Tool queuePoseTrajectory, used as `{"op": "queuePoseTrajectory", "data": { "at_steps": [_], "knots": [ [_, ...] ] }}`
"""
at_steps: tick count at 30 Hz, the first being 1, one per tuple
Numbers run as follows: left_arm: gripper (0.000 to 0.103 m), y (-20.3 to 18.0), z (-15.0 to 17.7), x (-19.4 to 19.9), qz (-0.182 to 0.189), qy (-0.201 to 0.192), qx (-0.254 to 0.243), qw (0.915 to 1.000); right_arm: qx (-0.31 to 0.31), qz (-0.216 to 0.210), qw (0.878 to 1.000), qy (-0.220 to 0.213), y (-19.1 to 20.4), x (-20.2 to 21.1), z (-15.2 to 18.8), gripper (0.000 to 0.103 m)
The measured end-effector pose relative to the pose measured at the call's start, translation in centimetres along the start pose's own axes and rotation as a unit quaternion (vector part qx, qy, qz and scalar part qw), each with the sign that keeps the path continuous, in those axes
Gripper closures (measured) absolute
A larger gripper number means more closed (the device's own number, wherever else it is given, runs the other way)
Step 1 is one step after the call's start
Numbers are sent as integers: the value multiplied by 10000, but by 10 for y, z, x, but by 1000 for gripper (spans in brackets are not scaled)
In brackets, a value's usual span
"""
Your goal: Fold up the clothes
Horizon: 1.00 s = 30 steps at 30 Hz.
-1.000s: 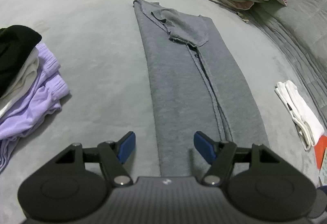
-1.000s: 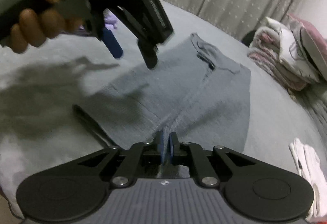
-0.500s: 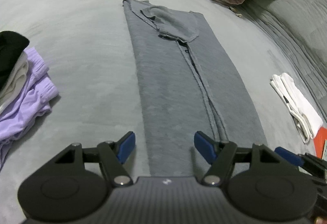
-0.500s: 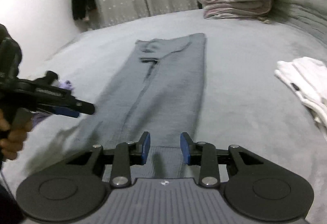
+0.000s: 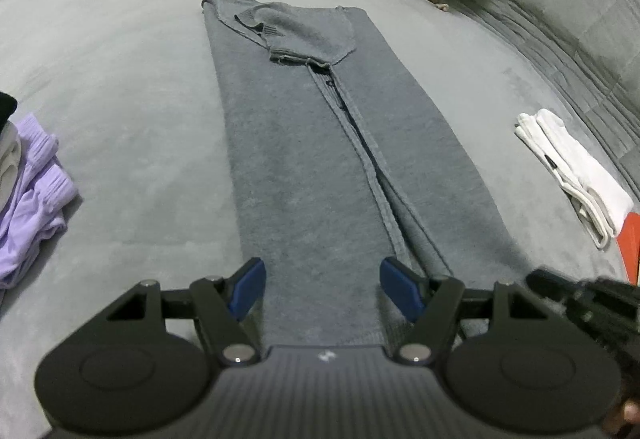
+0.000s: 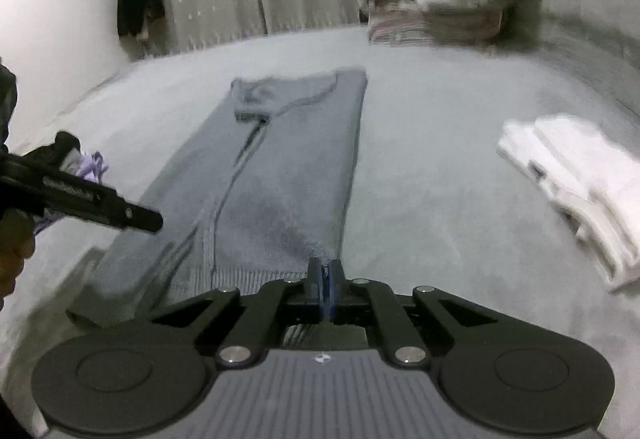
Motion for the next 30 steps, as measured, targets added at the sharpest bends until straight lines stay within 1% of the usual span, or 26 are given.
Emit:
{"op": "queuePoseTrajectory", "data": {
  "at_steps": [1, 2, 3, 4, 5, 7, 8, 13, 15, 16, 17, 20, 22, 23, 24, 26, 27, 28, 30],
  "knots": [
    [37, 0, 0, 0, -2, 3, 0, 10000, -13, -118, 9999, 55, -1, 0, -1, 87],
    [37, 0, -1, -1, 4, 2, 10, 10000, -39, -210, 9998, 31, -2, 1, -4, 74],
    [37, 1, -1, -1, 13, -1, 23, 10000, -66, -303, 9995, 7, -3, 2, -8, 67],
    [37, 1, -2, -1, 20, -5, 28, 10000, -188, -396, 9990, -104, -7, 4, -15, 56],
    [37, 1, -2, -1, 27, -9, 29, 10000, -364, -490, 9978, -263, -12, 7, -26, 50],
    [37, 0, -2, -3, 16, -8, 15, 10000, -703, -598, 9950, -380, -25, 3, -50, 50],
    [37, -1, -2, -4, 4, -8, -10, 10000, -777, -622, 9945, -337, -33, -5, -62, 50],
    [37, -7, -3, -7, -80, -20, -156, 9998, -679, -616, 9952, 356, -51, -82, -108, 51],
    [37, -8, -3, -9, -145, -31, -236, 9996, -449, -541, 9962, 510, -48, -101, -109, 66],
    [37, -8, -2, -10, -185, -24, -284, 9994, -314, -496, 9966, 573, -46, -109, -107, 89],
    [37, -9, -2, -12, -219, -11, -328, 9992, -178, -451, 9968, 635, -43, -117, -105, 95],
    [36, -11, 0, -15, -270, 18, -448, 9986, -223, -255, 9984, 447, -50, -109, -109, 96],
    [35, -13, 1, -15, -279, 23, -515, 9983, -250, -84, 9992, 305, -55, -104, -111, 99],
    [35, -13, 1, -15, -280, 22, -531, 9982, -244, -116, 9992, 303, -55, -104, -109, 99],
    [35, -13, 1, -15, -280, 21, -543, 9981, -254, -235, 9989, 330, -54, -105, -107, 98],
    [35, -12, 1, -15, -262, 26, -543, 9982, -21, -271, 9988, 395, -48, -106, -104, 92],
    [35, -10, 0, -14, -248, 31, -512, 9984, 123, -267, 9986, 429, -44, -106, -104, 92],
    [35, -9, 0, -13, -223, 34, -458, 9987, 204, -191, 9987, 431, -41, -105, -104, 89],
    [35, -7, -1, -11, -175, 39, -381, 9991, 355, -87, 9990, 274, -35, -95, -105, 85]
  ]
}}
Point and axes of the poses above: each gripper's, at about its wrist camera, not at the fingertips, and x roughly against the way its jaws point, y to its left, z to its underside, the point moved 4 cm from there along -x, roughly the way its jaws point, and after that the axes turned 1 degree about -y, right-handed, at the moved point
